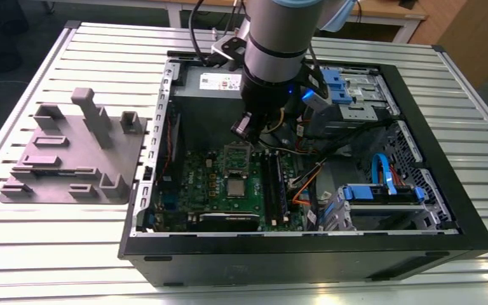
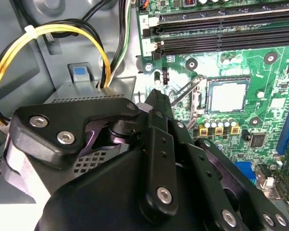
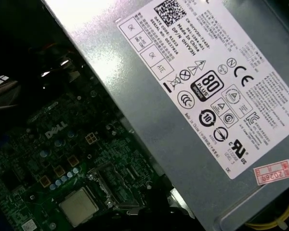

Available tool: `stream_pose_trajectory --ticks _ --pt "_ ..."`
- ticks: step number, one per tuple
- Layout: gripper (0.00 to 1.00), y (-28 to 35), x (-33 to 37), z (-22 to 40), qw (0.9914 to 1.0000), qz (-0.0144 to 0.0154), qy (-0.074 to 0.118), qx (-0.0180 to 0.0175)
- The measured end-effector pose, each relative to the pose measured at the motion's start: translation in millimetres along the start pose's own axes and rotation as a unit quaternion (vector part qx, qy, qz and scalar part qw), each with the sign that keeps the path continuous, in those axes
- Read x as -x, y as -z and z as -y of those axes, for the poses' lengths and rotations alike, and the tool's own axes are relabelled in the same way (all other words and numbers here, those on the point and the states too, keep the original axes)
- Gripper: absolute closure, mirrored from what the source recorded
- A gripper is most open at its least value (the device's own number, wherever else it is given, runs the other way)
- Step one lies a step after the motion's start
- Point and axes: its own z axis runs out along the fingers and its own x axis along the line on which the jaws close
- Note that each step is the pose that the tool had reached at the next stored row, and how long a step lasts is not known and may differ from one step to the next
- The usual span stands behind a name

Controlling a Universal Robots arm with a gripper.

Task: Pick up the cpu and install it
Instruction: 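Close the cpu cover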

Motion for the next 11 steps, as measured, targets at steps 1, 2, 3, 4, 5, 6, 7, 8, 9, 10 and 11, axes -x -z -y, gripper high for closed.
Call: stream_pose_trajectory --ticks 1,2,3,4,5,6,7,8,9,10,11 --pt "0.90 0.5 0.0 -0.1 1.00000 0.0000 0.001 0.0001" --pt "0.90 0.8 0.0 -0.2 1.00000 0.0000 0.002 0.0002" --pt "0.90 1.1 -0.1 -0.2 1.00000 0.0000 0.003 0.0003" --pt "0.90 1.2 -0.2 -0.3 0.99999 0.0001 0.004 0.0004" --pt "0.90 1.4 -0.3 -0.3 0.99998 -0.0001 0.006 0.0005" --pt "0.90 1.5 -0.5 -0.3 0.99998 -0.0003 0.007 0.0005" --pt "0.90 1.6 -0.6 -0.3 0.99997 -0.0004 0.008 0.0005" --pt "0.90 1.7 -0.7 -0.3 0.99996 -0.0004 0.009 0.0006" --pt "0.90 1.8 -0.8 -0.3 0.99994 -0.0005 0.011 0.0007" --pt "0.90 1.8 -0.9 -0.3 0.99993 -0.0005 0.012 0.0008" --pt "0.90 2.0 -1.0 -0.4 0.99992 -0.0006 0.013 0.0008"
